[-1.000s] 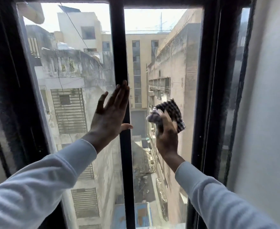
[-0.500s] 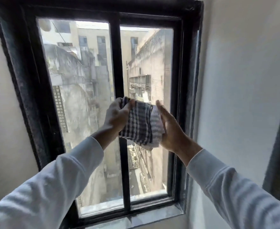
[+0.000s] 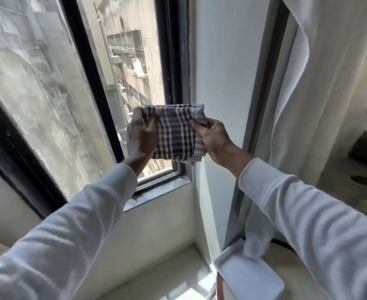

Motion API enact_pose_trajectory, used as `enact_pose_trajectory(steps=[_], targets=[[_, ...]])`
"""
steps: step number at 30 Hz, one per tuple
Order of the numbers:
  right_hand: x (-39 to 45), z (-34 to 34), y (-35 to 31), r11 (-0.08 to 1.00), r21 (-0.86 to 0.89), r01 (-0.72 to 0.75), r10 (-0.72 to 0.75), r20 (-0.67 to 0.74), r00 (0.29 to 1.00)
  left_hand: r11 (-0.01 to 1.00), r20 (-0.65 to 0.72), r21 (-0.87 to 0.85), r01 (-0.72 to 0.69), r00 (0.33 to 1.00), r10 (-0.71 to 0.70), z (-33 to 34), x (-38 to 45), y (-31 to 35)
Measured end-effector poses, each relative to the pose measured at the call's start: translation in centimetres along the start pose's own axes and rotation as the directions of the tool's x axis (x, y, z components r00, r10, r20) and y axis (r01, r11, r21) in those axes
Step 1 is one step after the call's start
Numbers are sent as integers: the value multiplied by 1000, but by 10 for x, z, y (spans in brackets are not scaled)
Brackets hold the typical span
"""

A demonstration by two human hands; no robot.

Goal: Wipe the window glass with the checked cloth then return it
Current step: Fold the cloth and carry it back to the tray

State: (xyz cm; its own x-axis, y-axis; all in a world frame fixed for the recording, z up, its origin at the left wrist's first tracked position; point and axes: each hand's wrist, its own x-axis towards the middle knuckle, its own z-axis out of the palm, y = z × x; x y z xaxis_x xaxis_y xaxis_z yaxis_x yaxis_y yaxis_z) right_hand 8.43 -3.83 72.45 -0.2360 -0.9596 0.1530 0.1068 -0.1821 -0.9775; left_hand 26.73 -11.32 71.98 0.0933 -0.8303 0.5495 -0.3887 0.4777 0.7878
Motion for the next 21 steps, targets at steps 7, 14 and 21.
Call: enact_pose_trajectory(steps=[7, 14, 21], targets=[[-61, -131, 119, 971, -79, -226, 198, -265, 944, 917, 296, -112, 384, 893, -338, 121, -139, -53], [-130, -270, 323, 786, -224, -576, 483, -359, 799, 530, 706, 54, 846, 343, -620, 244, -325, -178], [-179, -343, 489, 568, -355, -743, 641, -375, 669, 592, 637, 231, 772, 340, -692, 324, -444, -293]])
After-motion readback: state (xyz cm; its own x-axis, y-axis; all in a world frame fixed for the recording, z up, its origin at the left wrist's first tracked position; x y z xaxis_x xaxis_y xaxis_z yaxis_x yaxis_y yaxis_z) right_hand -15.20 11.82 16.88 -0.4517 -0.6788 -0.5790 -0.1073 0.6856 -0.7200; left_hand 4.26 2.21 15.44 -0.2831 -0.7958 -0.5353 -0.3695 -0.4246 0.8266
